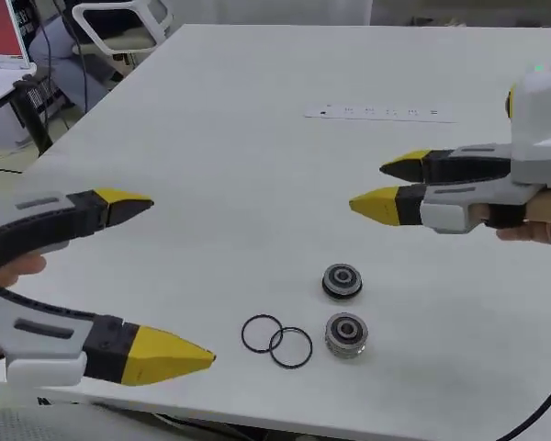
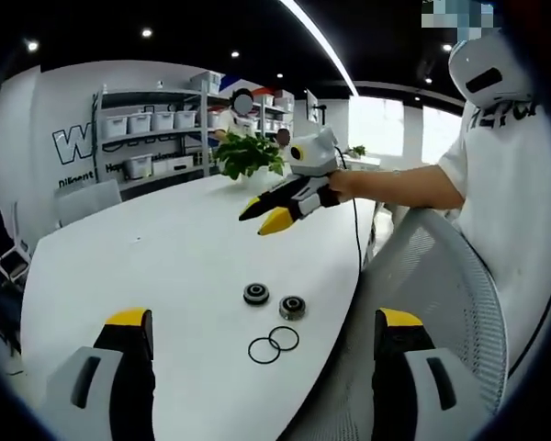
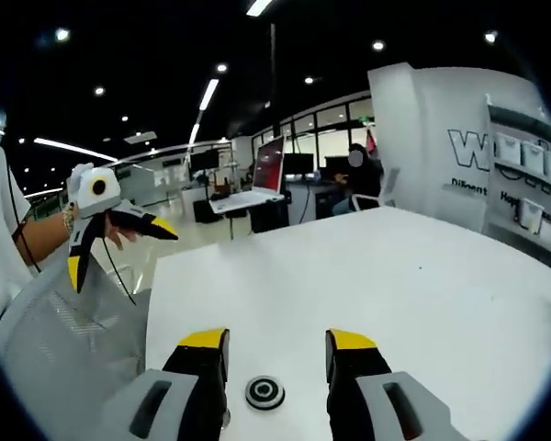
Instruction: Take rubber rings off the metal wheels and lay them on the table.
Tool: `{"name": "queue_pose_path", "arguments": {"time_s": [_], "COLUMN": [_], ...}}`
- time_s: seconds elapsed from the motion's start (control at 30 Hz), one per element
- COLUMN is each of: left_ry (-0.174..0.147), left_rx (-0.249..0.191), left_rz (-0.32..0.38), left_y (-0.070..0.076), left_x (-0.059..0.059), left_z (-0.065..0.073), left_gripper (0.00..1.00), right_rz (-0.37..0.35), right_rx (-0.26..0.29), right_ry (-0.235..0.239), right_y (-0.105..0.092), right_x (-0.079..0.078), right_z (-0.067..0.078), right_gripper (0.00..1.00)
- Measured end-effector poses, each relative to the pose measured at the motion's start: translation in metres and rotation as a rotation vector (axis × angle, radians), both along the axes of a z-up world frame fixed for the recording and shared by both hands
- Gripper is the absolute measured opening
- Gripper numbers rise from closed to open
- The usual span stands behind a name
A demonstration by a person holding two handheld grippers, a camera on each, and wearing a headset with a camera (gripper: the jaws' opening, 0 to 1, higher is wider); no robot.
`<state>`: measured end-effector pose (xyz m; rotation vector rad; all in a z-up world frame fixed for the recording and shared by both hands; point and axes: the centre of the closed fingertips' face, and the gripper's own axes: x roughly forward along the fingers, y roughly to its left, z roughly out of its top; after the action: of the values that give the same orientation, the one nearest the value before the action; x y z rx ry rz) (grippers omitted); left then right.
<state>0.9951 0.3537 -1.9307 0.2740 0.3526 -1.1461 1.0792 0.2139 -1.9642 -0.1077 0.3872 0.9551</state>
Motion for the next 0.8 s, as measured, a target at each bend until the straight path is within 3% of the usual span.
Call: {"name": "queue_pose_path", "arguments": {"time_s": [0.1, 0.27, 0.37, 0.53, 0.57, 0.67, 0.8], "left_ry": [-0.019, -0.058, -0.077, -0.112, -0.114, -0.078, -0.073], "left_rx": [0.023, 0.037, 0.043, 0.033, 0.028, -0.003, 0.002], "left_rz": [-0.035, -0.091, -0.127, -0.162, -0.166, -0.185, -0.212], "left_y": [-0.008, -0.030, -0.044, -0.069, -0.074, -0.091, -0.110], "left_x": [0.008, 0.023, 0.032, 0.052, 0.055, 0.060, 0.067], "left_z": [0.005, 0.012, 0.013, 0.014, 0.014, 0.011, -0.001], "left_gripper": [0.99, 0.98, 0.96, 0.91, 0.90, 0.87, 0.85], "right_rz": [-0.002, -0.005, -0.026, -0.025, -0.024, -0.021, -0.010], "right_rx": [-0.041, -0.044, -0.038, -0.028, -0.040, -0.064, -0.081], "right_ry": [0.048, 0.101, 0.142, 0.150, 0.149, 0.150, 0.142], "right_y": [-0.010, -0.019, -0.023, -0.020, -0.021, -0.022, -0.019], "right_x": [-0.001, -0.005, -0.005, -0.007, -0.007, -0.009, -0.011], "right_z": [-0.023, -0.049, -0.060, -0.070, -0.073, -0.079, -0.082], "right_gripper": [0.39, 0.37, 0.37, 0.36, 0.36, 0.36, 0.35]}}
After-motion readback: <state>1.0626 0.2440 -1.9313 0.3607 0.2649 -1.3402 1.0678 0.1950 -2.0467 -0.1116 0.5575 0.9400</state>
